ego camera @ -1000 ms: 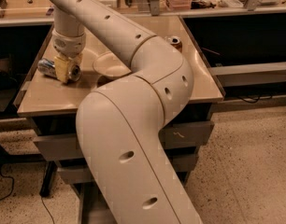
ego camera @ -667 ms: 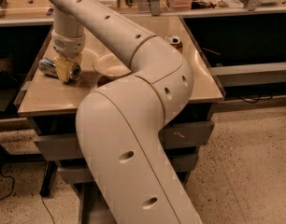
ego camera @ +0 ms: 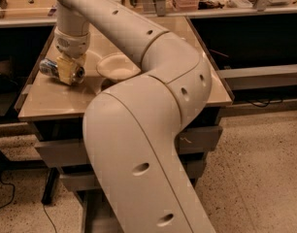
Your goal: Place redbull can into bottom drawer
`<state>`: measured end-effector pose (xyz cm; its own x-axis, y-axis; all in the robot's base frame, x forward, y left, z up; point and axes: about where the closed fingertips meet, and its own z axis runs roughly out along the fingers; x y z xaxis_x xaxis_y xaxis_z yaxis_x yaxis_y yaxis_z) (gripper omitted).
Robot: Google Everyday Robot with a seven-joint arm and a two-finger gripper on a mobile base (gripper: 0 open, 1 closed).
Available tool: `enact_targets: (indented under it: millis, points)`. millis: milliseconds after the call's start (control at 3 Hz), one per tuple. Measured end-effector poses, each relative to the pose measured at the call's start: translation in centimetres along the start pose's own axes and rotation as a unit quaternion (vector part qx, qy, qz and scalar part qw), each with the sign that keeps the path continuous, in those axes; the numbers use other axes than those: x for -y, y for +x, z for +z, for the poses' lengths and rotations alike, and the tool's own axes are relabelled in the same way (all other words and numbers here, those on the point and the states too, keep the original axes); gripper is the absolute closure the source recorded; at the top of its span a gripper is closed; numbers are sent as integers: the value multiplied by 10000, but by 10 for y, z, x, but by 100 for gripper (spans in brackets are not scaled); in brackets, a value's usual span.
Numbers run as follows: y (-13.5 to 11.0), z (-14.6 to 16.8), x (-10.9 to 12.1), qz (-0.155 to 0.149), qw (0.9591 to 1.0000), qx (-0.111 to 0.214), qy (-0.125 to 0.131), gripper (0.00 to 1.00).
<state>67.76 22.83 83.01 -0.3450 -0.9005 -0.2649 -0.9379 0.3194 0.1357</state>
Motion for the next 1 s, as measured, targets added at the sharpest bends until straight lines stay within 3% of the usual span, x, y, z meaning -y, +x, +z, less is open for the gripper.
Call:
enact_targets:
  millis: [333,667,1000]
  points:
    - [35,-11,-44,95,9996,177,-176,100]
    - [35,-11,-44,96,9996,177,-176,100]
    - [41,-16,-70,160,9994,154,-276,100]
